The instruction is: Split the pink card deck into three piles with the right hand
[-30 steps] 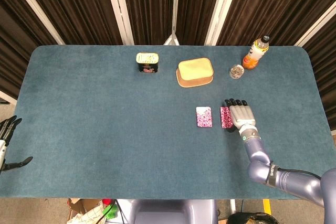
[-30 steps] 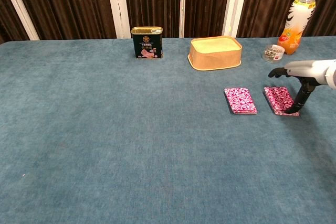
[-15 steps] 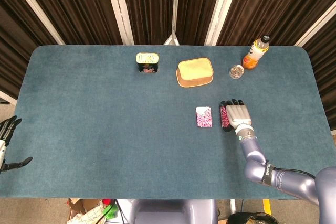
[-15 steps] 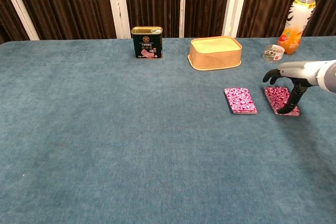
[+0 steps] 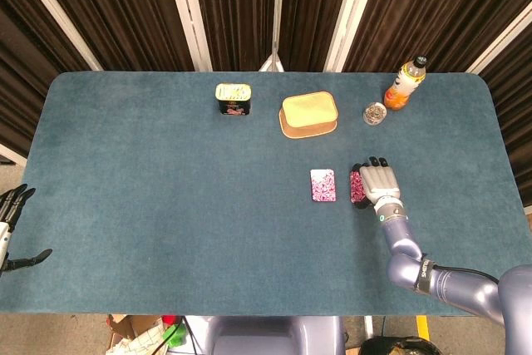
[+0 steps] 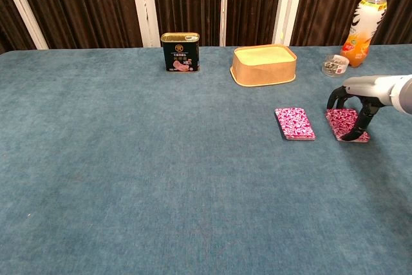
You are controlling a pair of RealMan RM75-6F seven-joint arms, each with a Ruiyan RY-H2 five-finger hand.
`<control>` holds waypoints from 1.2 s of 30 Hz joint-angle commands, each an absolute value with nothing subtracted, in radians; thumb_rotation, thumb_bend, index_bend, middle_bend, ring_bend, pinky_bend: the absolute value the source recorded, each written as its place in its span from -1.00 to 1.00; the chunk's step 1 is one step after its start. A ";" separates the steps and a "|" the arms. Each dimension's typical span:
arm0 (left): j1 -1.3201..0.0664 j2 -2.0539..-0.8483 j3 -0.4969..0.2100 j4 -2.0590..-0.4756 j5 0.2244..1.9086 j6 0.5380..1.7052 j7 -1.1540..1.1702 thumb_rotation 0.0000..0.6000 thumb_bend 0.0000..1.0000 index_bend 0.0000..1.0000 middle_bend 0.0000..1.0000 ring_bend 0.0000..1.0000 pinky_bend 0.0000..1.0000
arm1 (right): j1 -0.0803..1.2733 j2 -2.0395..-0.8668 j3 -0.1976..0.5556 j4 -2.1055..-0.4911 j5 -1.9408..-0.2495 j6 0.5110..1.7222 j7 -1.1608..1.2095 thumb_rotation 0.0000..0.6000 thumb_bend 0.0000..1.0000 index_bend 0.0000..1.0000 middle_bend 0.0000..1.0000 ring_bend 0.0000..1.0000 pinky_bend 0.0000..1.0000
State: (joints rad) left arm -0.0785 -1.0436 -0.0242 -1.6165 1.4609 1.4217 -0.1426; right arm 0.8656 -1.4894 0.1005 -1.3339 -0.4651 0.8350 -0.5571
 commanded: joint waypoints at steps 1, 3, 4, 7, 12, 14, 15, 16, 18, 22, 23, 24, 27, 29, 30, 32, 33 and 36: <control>-0.078 -1.044 -0.024 -1.616 1.461 1.422 -0.142 1.00 -1.00 -1.00 -1.00 -1.00 -1.00 | 0.865 -1.487 0.101 -1.335 -0.465 0.834 -0.557 1.00 -0.50 -0.46 -0.45 -1.00 -1.00; -0.078 -1.044 -0.024 -1.616 1.461 1.423 -0.141 1.00 -1.00 -1.00 -1.00 -1.00 -1.00 | 0.863 -1.484 0.102 -1.338 -0.467 0.834 -0.555 1.00 -0.50 -0.46 -0.45 -1.00 -1.00; -0.078 -1.044 -0.024 -1.616 1.461 1.423 -0.141 1.00 -1.00 -1.00 -1.00 -1.00 -1.00 | 0.863 -1.483 0.102 -1.339 -0.467 0.834 -0.555 1.00 -0.50 -0.46 -0.45 -1.00 -1.00; -0.078 -1.045 -0.025 -1.616 1.461 1.423 -0.140 1.00 -1.00 -1.00 -1.00 -1.00 -1.00 | 0.862 -1.480 0.102 -1.341 -0.468 0.833 -0.554 1.00 -0.50 -0.46 -0.45 -1.00 -1.00; -0.078 -1.045 -0.024 -1.615 1.461 1.424 -0.140 1.00 -1.00 -1.00 -1.00 -1.00 -1.00 | 0.861 -1.479 0.098 -1.342 -0.465 0.828 -0.558 1.00 -0.50 -0.46 -0.45 -1.00 -1.00; -0.078 -1.044 -0.024 -1.615 1.461 1.424 -0.140 1.00 -1.00 -1.00 -1.00 -1.00 -1.00 | 0.861 -1.479 0.097 -1.342 -0.463 0.826 -0.559 1.00 -0.50 -0.46 -0.45 -1.00 -1.00; -0.078 -1.044 -0.024 -1.615 1.461 1.424 -0.140 1.00 -1.00 -1.00 -1.00 -1.00 -1.00 | 0.861 -1.479 0.096 -1.341 -0.463 0.824 -0.559 1.00 -0.50 -0.46 -0.45 -1.00 -1.00; -0.078 -1.044 -0.025 -1.615 1.461 1.424 -0.140 1.00 -1.00 -1.00 -1.00 -1.00 -1.00 | 0.861 -1.480 0.096 -1.340 -0.462 0.823 -0.559 1.00 -0.50 -0.46 -0.45 -1.00 -1.00; -0.078 -1.044 -0.024 -1.615 1.460 1.423 -0.139 1.00 -1.00 -1.00 -1.00 -1.00 -1.00 | 0.861 -1.482 0.095 -1.338 -0.460 0.821 -0.560 1.00 -0.50 -0.46 -0.45 -0.96 -1.00; -0.078 -1.043 -0.024 -1.616 1.460 1.422 -0.138 1.00 -1.00 -1.00 -1.00 -1.00 -1.00 | 0.863 -1.486 0.093 -1.332 -0.460 0.819 -0.564 1.00 -0.50 -0.46 -0.38 -0.58 -1.00; -0.078 -1.043 -0.024 -1.616 1.460 1.422 -0.138 1.00 -1.00 -1.00 -1.00 -1.00 -1.00 | 0.863 -1.487 0.092 -1.331 -0.460 0.819 -0.565 1.00 -0.50 -0.46 -0.35 -0.48 -1.00; -0.078 -1.043 -0.024 -1.616 1.460 1.422 -0.138 1.00 -1.00 -1.00 -1.00 -1.00 -1.00 | 0.864 -1.487 0.092 -1.330 -0.459 0.819 -0.566 1.00 -0.50 -0.46 -0.32 -0.39 -1.00; -0.078 -1.043 -0.024 -1.616 1.460 1.422 -0.139 1.00 -1.00 -1.00 -1.00 -1.00 -1.00 | 0.863 -1.490 0.091 -1.327 -0.463 0.820 -0.566 1.00 -0.50 -0.38 -0.26 -0.19 -1.00; -0.078 -1.043 -0.024 -1.616 1.460 1.422 -0.139 1.00 -1.00 -1.00 -1.00 -1.00 -1.00 | 0.862 -1.492 0.089 -1.324 -0.465 0.821 -0.566 1.00 -0.50 -0.31 -0.22 -0.14 -1.00; -0.078 -1.042 -0.024 -1.617 1.460 1.422 -0.140 1.00 -1.00 -1.00 -1.00 -1.00 -1.00 | 0.861 -1.493 0.089 -1.323 -0.467 0.821 -0.565 1.00 -0.50 -0.29 -0.20 -0.12 -1.00; -0.078 -1.042 -0.024 -1.617 1.460 1.421 -0.140 1.00 -1.00 -1.00 -1.00 -1.00 -1.00 | 0.859 -1.494 0.090 -1.321 -0.472 0.824 -0.562 1.00 -0.50 -0.28 -0.19 -0.10 -1.00; -0.078 -1.042 -0.024 -1.617 1.461 1.422 -0.140 1.00 -1.00 -1.00 -1.00 -1.00 -1.00 | 0.859 -1.494 0.091 -1.322 -0.473 0.824 -0.560 1.00 -0.50 -0.28 -0.19 -0.10 -1.00; -0.078 -1.042 -0.024 -1.617 1.461 1.423 -0.141 1.00 -1.00 -1.00 -1.00 -1.00 -1.00 | 0.856 -1.491 0.096 -1.327 -0.482 0.829 -0.553 1.00 -0.50 -0.28 -0.19 -0.10 -1.00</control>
State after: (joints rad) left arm -0.0778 -1.0423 -0.0240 -1.6166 1.4615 1.4226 -0.1411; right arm 0.8568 -1.4915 0.0947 -1.3257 -0.4806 0.8275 -0.5543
